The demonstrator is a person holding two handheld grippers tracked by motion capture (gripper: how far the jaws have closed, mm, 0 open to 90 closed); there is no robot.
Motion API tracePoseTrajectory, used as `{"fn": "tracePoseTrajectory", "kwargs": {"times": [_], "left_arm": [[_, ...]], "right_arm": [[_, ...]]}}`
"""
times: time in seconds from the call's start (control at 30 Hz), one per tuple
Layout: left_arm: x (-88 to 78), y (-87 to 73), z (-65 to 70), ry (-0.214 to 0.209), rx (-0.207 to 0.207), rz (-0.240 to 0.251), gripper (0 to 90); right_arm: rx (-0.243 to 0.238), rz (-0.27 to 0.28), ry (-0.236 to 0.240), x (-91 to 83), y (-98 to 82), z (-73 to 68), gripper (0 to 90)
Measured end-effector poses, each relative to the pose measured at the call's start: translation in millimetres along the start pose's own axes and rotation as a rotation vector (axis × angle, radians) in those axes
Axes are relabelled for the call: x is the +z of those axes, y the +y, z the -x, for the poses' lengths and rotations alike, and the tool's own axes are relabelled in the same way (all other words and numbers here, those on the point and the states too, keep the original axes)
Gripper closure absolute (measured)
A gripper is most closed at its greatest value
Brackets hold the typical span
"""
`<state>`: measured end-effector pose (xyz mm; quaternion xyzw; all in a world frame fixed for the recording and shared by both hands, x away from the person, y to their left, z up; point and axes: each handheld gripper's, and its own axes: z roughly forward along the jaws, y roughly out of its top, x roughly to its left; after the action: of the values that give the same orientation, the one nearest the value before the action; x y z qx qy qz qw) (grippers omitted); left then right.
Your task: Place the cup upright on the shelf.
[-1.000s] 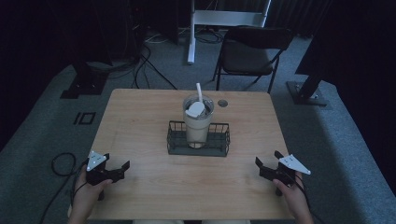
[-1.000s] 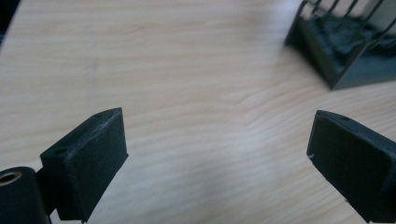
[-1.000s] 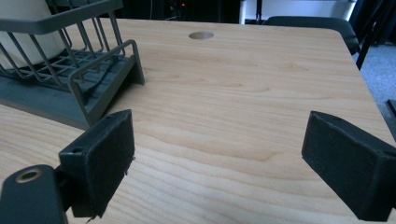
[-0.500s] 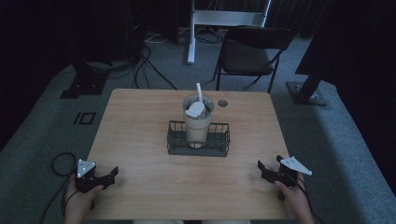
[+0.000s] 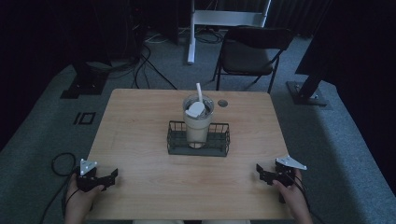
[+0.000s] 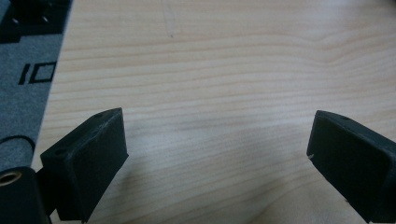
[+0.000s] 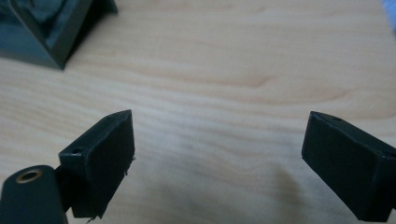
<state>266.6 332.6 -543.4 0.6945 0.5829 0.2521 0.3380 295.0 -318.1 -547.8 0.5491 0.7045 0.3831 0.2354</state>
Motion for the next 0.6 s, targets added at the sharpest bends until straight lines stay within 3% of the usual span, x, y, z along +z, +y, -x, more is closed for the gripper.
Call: {"fn": "tracePoseTrajectory", "kwargs": {"times": [0.13,0.37,0.4,0.6], "left_arm": [[0.8,-0.3,0.4,-0.01,0.004,-0.027,5.4],[2.9,-0.6,1.2,-0.017,0.015,-0.079,5.4],[3.2,-0.7,2.0,-0.019,0.021,-0.083,5.4],[4.4,-0.5,4.4,-0.019,0.069,-0.1,4.5]], "right_arm": [[-0.042,-0.058,0.035,2.3,-0.1,-2.0,9.4],[-0.071,-0.114,0.039,5.7,0.1,-3.9,11.3],[-0.079,-0.111,0.024,5.6,0.1,-4.7,14.8],[-0.118,-0.12,0.017,6.8,0.3,-5.0,12.9]]}}
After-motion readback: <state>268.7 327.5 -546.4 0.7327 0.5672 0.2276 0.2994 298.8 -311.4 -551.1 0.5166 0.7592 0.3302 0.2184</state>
